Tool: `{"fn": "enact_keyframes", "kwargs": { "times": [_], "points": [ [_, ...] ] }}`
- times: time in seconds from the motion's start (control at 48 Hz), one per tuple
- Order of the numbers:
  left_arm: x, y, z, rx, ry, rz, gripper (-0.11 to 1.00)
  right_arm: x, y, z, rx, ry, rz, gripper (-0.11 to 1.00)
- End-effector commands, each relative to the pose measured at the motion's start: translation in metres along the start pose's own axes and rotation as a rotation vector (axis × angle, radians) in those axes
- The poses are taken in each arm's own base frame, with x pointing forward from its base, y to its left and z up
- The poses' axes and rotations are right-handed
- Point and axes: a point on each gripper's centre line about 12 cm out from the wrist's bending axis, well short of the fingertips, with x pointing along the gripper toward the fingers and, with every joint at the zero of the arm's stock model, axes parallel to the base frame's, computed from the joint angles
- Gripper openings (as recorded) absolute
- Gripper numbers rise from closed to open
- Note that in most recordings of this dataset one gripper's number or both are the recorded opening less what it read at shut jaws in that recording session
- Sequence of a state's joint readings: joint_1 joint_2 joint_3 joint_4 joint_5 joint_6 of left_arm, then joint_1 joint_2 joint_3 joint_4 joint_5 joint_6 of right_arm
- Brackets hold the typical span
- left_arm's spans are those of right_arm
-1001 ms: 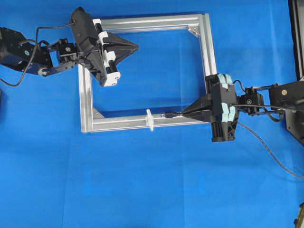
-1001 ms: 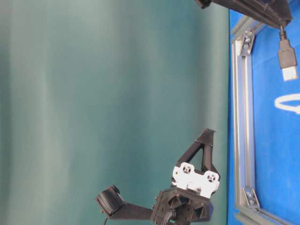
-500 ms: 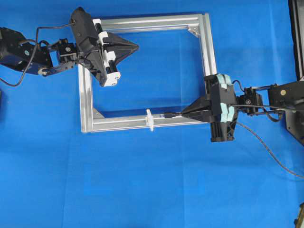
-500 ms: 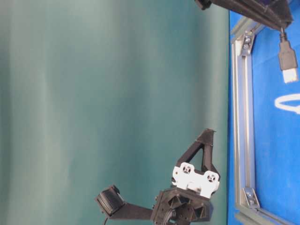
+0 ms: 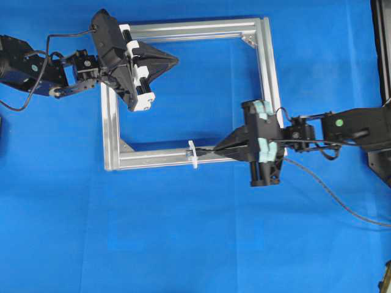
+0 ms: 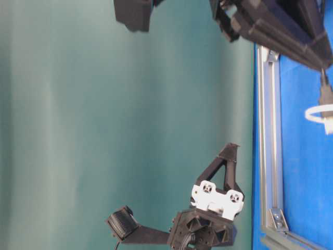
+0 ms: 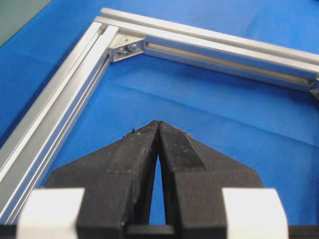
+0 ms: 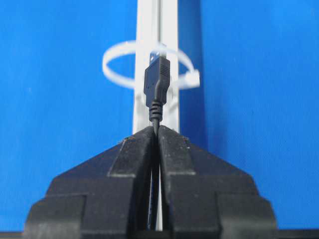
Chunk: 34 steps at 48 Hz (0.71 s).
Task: Insert the wire through the string loop located in the center.
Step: 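Push the plug leftward through the zip-tie loop with the right gripper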
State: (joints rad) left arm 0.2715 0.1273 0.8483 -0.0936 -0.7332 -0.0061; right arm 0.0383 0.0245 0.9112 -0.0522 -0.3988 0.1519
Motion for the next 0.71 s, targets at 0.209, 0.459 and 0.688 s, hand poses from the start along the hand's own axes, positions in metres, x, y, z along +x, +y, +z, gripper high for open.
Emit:
{"fn": "enact_keyframes", "kwargs": {
  "times": [0.209, 0.459, 0.688],
  "points": [
    [-0.002, -0.002, 0.014, 0.000, -0.041, -0.006, 0.00, 0.021, 0.004, 0.024, -0.006, -0.062, 0.011, -0.02],
    [-0.002, -0.002, 0.014, 0.001, -0.043, -0.007, 0.00, 0.026, 0.005, 0.026, -0.005, -0.077, 0.015, -0.02],
    [-0.002, -0.002, 0.015, 0.000, -0.046, -0.007, 0.00, 0.025, 0.005, 0.025, -0.008, -0.075, 0.016, -0.02]
  ]
}}
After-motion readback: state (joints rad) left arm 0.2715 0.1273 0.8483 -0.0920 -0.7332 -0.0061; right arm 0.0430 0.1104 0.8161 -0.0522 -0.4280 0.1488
